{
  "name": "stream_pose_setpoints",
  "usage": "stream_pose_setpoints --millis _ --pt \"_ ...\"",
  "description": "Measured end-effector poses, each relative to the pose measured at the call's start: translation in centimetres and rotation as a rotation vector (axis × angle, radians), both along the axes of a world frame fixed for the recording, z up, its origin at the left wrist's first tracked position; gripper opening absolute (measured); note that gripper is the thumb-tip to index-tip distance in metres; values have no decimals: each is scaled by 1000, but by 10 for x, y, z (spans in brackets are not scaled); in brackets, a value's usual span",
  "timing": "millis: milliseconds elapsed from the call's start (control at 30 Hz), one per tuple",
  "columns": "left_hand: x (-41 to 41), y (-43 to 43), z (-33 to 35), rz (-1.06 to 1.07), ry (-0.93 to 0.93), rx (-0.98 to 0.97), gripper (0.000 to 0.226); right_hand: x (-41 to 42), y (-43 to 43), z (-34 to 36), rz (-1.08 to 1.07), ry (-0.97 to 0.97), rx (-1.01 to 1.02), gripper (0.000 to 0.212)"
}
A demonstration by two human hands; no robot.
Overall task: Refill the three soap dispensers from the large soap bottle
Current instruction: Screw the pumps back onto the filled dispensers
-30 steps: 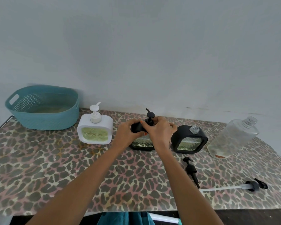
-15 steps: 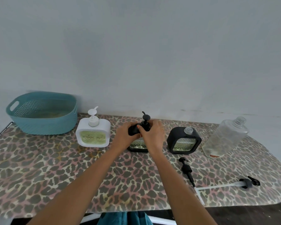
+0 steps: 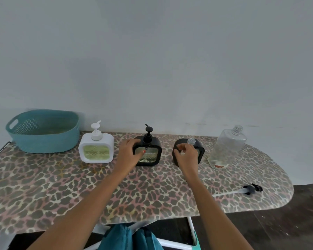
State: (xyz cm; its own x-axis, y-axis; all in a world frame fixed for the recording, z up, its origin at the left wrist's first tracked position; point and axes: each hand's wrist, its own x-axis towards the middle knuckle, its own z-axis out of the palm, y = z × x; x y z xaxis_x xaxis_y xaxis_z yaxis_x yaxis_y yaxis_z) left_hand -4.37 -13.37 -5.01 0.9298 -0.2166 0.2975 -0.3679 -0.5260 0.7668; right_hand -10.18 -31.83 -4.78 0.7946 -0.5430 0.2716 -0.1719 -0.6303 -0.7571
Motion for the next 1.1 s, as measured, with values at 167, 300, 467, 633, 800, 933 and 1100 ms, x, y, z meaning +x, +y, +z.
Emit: stream_pose_setpoints --millis 167,300,467,633,800,933,1100 --pt "-17 -24 1 -12 -74 14 38 -30 -35 -10 -107 30 60 18" --pt "-26 -48 -2 -79 -121 20 34 -49 -57 -22 -144 43 95 14" --pt "-32 -81 -8 -199 -92 5 38 -58 -70 -41 -136 94 117 15" --pt "-22 -114 -13 -252 9 9 49 -55 -71 -61 -78 193 158 24" --pt "-7 -136 -11 -268 50 20 57 -50 -69 -73 -41 295 165 41" --pt "2 -144 -13 -282 114 26 59 -48 -70 -76 -32 317 193 42" --pt "9 -149 -15 -295 134 30 57 -48 -72 -75 23 369 247 40"
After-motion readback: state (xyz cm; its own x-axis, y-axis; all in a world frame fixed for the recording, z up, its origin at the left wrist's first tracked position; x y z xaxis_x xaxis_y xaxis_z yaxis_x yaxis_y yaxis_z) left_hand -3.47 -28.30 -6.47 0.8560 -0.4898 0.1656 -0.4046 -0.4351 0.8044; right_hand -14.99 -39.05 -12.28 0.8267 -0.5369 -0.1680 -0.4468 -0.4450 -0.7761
